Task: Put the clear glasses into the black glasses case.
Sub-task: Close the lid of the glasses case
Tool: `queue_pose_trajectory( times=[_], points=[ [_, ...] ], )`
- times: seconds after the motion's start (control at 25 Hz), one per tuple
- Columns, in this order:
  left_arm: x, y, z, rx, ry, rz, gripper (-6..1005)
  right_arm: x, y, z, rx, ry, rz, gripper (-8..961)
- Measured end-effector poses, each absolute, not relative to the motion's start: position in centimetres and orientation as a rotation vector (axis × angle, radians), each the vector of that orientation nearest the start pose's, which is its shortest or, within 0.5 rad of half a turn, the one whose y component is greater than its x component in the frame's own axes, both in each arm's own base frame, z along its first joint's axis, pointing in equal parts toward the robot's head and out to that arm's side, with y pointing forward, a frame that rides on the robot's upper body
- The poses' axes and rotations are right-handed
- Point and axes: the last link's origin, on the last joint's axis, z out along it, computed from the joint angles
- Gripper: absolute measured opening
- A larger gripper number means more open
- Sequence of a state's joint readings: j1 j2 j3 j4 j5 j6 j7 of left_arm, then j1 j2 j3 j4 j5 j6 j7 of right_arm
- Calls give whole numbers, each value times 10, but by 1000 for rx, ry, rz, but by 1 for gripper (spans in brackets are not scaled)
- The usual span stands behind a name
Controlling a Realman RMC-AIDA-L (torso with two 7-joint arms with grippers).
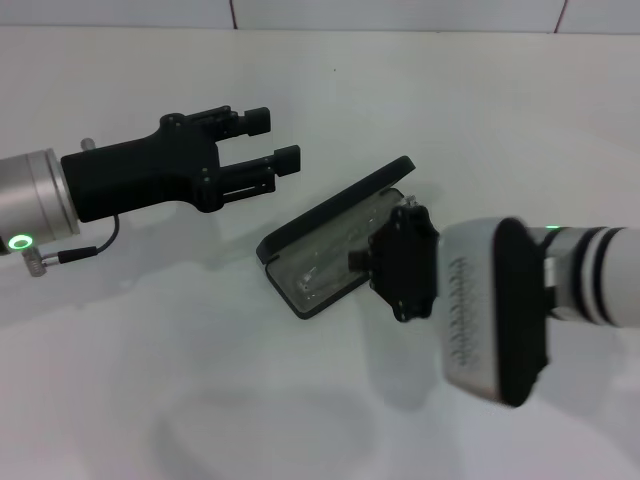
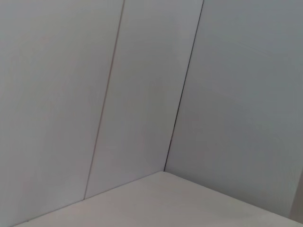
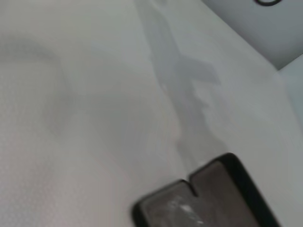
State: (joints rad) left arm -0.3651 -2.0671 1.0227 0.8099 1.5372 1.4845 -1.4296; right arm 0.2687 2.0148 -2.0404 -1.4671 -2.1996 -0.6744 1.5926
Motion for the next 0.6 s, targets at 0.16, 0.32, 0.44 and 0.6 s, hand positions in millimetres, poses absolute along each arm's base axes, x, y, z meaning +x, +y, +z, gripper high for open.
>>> queue_pose_trajectory(
  times=[0.16, 0.32, 0.44, 0.6],
  points=[
    [-239, 323, 14, -2588, -551, -951, 681, 155, 295, -69, -2758, -498, 112, 16],
    [-233, 325, 10, -2590, -531, -961, 681, 177, 293, -20, -2834, -313, 475, 17],
    [-234, 325, 6, -2591, -548, -964, 681, 203, 296, 9, -2779, -154, 714, 17],
    [-235, 334, -4, -2573, -615, -948, 680, 237, 295, 36, -2574, 11, 977, 17]
  ],
)
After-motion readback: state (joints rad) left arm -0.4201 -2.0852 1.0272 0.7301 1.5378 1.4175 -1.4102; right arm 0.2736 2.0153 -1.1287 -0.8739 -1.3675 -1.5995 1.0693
